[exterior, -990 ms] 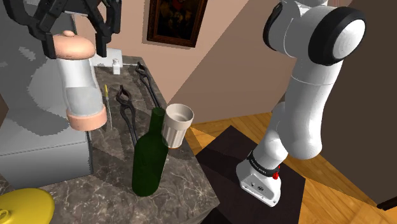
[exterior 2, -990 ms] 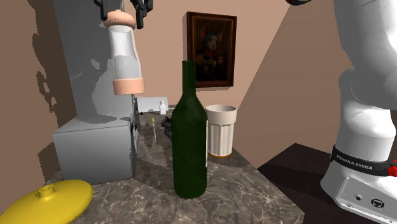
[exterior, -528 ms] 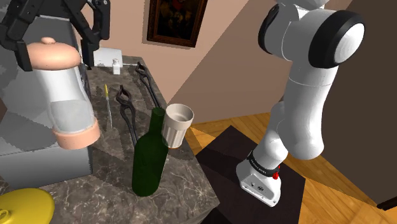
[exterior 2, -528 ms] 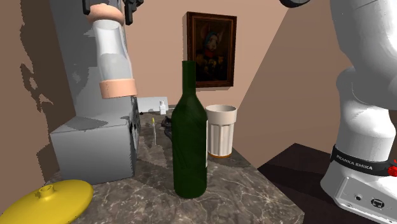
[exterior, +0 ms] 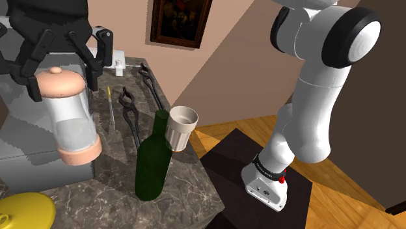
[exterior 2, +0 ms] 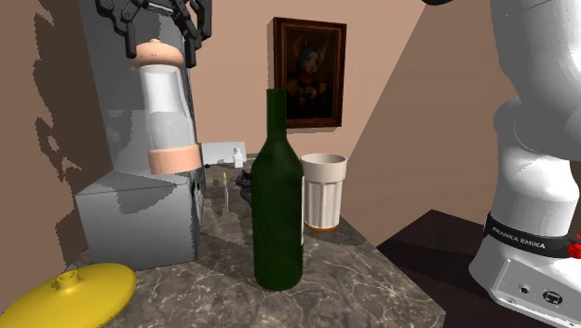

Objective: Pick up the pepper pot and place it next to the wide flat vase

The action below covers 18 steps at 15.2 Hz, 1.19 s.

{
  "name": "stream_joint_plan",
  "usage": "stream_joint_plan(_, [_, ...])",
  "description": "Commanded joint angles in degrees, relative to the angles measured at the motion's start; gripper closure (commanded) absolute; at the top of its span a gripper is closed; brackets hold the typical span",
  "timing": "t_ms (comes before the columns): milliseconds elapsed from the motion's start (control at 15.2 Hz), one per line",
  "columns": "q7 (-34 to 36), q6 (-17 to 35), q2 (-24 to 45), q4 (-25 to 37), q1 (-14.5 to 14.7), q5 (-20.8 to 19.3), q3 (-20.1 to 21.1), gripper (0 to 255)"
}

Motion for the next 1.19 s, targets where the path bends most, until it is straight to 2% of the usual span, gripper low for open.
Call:
stream_joint_plan(0, [-0.17, 1.69, -0.55, -2.17, -0.29, 0.24, -0.01, 255])
stream_joint_plan(1122, [-1.34, 15.32, -1.82, -17.08, -1.58, 0.86, -0.35, 255])
